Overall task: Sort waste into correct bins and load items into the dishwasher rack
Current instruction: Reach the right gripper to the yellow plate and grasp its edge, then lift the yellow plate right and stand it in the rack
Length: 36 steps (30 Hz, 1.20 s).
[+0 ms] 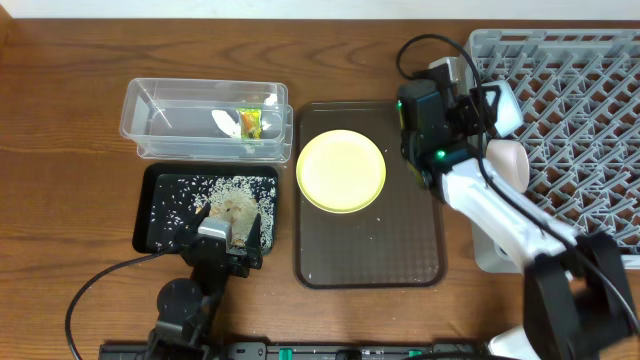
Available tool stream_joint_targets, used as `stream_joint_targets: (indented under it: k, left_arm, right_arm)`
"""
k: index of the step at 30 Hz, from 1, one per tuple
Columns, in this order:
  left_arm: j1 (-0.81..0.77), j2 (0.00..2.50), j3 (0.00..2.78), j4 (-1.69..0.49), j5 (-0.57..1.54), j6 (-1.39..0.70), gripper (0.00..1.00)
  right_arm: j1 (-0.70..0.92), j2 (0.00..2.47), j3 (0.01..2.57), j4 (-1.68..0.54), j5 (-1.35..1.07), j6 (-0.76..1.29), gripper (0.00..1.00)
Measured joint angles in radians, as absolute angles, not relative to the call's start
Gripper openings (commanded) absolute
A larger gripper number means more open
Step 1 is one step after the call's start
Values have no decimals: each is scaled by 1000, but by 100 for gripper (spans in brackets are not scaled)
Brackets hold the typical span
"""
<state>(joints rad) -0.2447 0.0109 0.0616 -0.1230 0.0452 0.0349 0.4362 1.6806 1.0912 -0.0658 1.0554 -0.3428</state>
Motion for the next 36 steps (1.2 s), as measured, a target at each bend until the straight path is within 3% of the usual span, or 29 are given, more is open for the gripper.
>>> stream_joint_targets:
  k: [7,12,22,24,28,36]
  left_arm:
    - [-245,11,62,-123,45,35,91]
    - [-245,11,62,-123,45,35,91]
    - [-245,11,62,-123,45,35,91]
    - [-245,11,62,-123,45,35,91]
    - [-245,11,62,-123,45,35,91]
    - [-245,11,61,-123,45,35,91]
  right_arm:
    - [491,1530,1096,-434,522,-47,68]
    - [493,1559,1092,-589,118,170,59]
    - [498,1747,1089,-593,-29,467,57]
    - [498,1784,1089,-574,-26,495,45]
    - [498,1855,1089,-548,-22,532,1]
    - [456,1806,1087,-550,-22,529,1]
